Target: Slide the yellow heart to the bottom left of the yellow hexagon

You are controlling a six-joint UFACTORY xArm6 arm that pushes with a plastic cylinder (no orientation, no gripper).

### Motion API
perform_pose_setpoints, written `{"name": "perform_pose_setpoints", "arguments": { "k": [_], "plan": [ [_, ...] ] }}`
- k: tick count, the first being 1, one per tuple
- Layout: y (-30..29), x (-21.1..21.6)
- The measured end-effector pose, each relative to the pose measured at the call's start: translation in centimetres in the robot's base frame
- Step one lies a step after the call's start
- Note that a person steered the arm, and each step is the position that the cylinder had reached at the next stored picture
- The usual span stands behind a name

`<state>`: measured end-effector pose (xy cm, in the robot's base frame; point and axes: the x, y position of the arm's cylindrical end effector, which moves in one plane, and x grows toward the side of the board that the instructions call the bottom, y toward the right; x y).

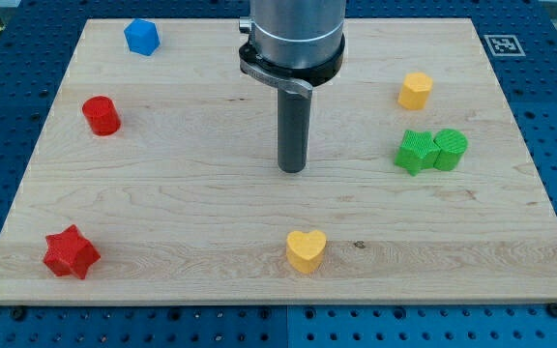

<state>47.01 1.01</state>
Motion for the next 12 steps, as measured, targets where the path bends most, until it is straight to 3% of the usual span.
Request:
{"name": "perform_pose_setpoints", "arguments": {
  "k": [2,4,7,8,9,11,12],
  "plan": [
    [0.0,4.1],
    [3.6,5.3],
    [8.4,11.8],
    [8.1,14.7],
    [7.9,14.9],
    [-0.8,14.9],
    [-0.1,12.9]
  ]
}}
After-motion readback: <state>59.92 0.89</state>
